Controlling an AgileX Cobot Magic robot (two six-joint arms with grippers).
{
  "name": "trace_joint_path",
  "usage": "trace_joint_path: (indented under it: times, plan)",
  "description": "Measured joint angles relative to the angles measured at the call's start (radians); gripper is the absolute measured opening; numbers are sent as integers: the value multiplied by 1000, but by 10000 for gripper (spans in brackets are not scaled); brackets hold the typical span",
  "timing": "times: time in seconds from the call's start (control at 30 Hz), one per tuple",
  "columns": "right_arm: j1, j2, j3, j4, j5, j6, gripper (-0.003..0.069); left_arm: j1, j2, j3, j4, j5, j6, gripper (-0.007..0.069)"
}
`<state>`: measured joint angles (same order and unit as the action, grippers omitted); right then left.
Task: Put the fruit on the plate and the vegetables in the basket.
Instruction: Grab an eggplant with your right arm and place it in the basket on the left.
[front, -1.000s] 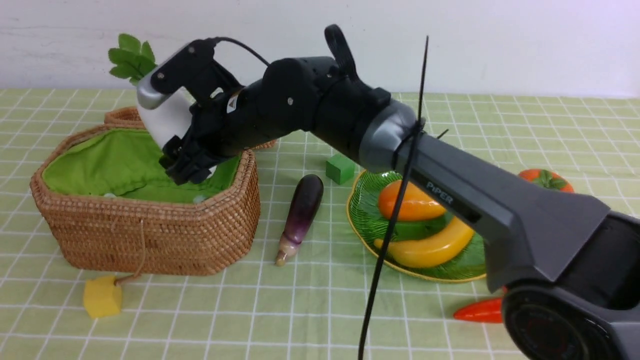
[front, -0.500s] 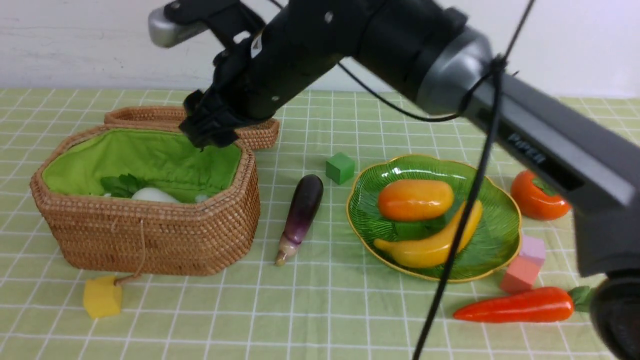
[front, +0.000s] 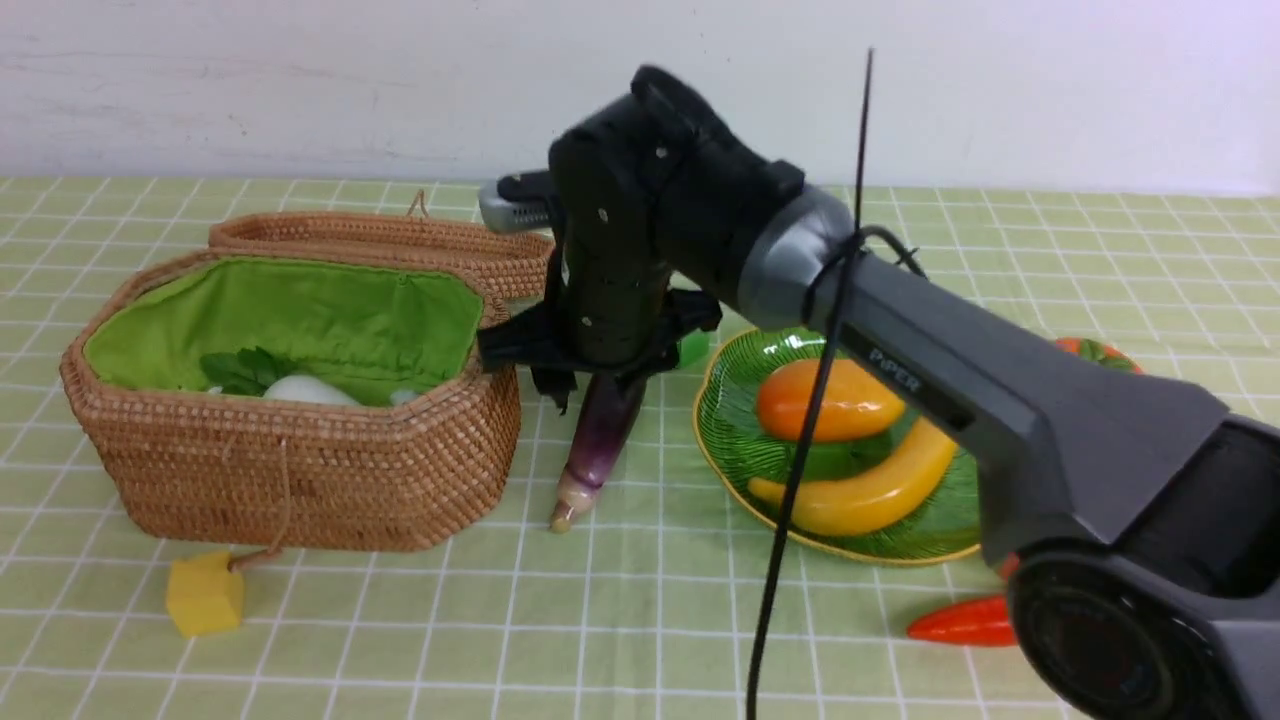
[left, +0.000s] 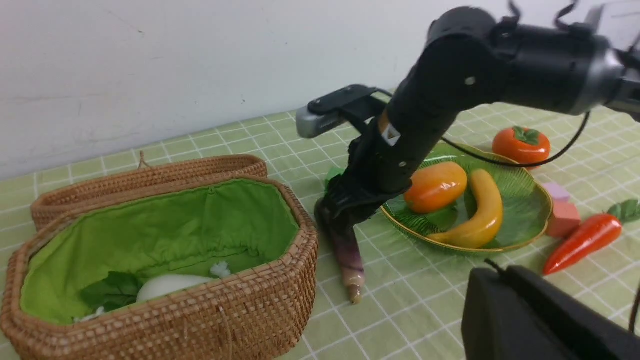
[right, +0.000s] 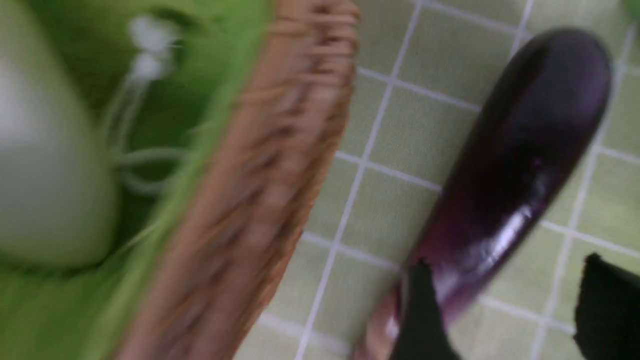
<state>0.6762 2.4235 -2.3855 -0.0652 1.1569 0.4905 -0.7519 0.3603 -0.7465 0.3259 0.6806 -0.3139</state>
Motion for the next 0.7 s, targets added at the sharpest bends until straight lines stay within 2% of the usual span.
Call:
trace_joint_path:
  times: [0.03, 0.07, 0.1, 0.2, 0.43, 0.7]
  plan:
    - [-4, 8, 0, 4, -6, 3, 457, 0, 0, 0, -2, 0, 5, -13]
    - [-37, 31, 2, 41, -33, 15, 512, 0, 0, 0, -23, 0, 44, -13]
    - [-57, 42, 2, 65, -49, 21, 536, 0, 0, 0, -30, 0, 62, -13]
    - [-101, 62, 2, 117, -92, 29, 565, 0, 0, 0, -38, 0, 87, -13]
    - [-128, 99, 2, 233, -166, 17, 568, 0, 0, 0, -42, 0, 95, -12]
    - [-106, 110, 1, 206, -176, 13, 568, 0, 0, 0, -44, -1, 96, -11]
